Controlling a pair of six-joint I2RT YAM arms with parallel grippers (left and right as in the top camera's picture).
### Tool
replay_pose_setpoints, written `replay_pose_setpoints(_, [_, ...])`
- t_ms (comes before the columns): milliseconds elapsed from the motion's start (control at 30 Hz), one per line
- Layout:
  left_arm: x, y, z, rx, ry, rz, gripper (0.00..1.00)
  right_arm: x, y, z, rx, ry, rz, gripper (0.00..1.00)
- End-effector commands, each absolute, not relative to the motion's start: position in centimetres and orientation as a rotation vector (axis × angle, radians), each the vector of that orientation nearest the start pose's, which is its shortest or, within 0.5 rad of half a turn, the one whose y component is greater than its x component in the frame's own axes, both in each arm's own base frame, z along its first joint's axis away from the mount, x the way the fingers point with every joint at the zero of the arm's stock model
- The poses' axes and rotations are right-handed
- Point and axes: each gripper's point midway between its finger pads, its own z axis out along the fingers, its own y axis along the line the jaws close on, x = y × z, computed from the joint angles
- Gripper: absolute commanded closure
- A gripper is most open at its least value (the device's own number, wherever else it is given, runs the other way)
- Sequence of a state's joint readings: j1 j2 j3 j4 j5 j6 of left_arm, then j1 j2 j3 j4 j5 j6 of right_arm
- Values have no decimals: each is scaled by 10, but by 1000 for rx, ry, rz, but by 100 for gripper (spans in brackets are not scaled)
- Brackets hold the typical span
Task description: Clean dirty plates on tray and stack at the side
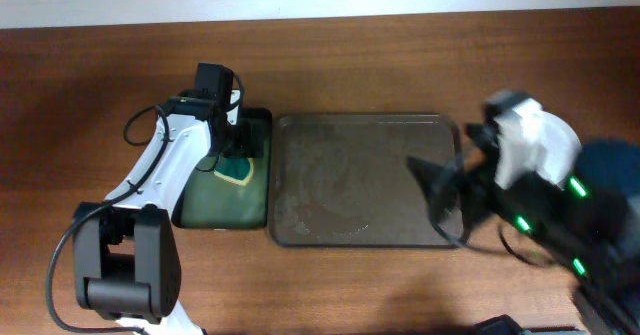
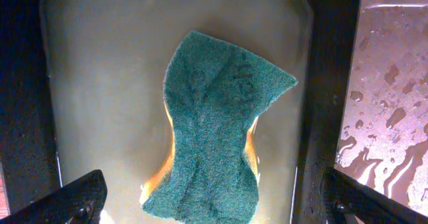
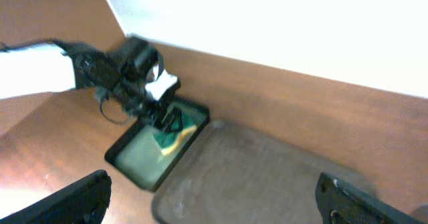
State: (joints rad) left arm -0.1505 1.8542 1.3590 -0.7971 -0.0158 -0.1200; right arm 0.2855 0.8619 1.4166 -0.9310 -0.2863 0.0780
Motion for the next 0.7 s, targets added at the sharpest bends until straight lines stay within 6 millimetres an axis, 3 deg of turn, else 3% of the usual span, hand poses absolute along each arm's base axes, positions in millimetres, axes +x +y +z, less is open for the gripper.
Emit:
replay_pose_setpoints(0, [401, -58, 72, 46, 2850, -24, 0, 196, 84, 421, -315, 1811, 402, 2])
replay_pose_setpoints(133, [401, -58, 72, 46, 2850, -24, 0, 172, 53, 440, -198, 1613, 284, 2])
replay_pose_setpoints(233, [401, -58, 72, 47, 2850, -25, 0, 165, 42, 453, -151, 1392, 234, 2])
replay_pose_setpoints(433, [401, -58, 72, 46, 2850, -25, 0, 164, 30, 445, -117, 1107, 158, 2])
replay_pose_setpoints(500, [401, -58, 72, 47, 2850, -25, 0, 164, 25, 435, -104, 1035, 127, 2])
replay_pose_setpoints(667, [401, -58, 72, 47, 2850, -25, 0, 188, 17, 362, -76, 1059, 91, 2])
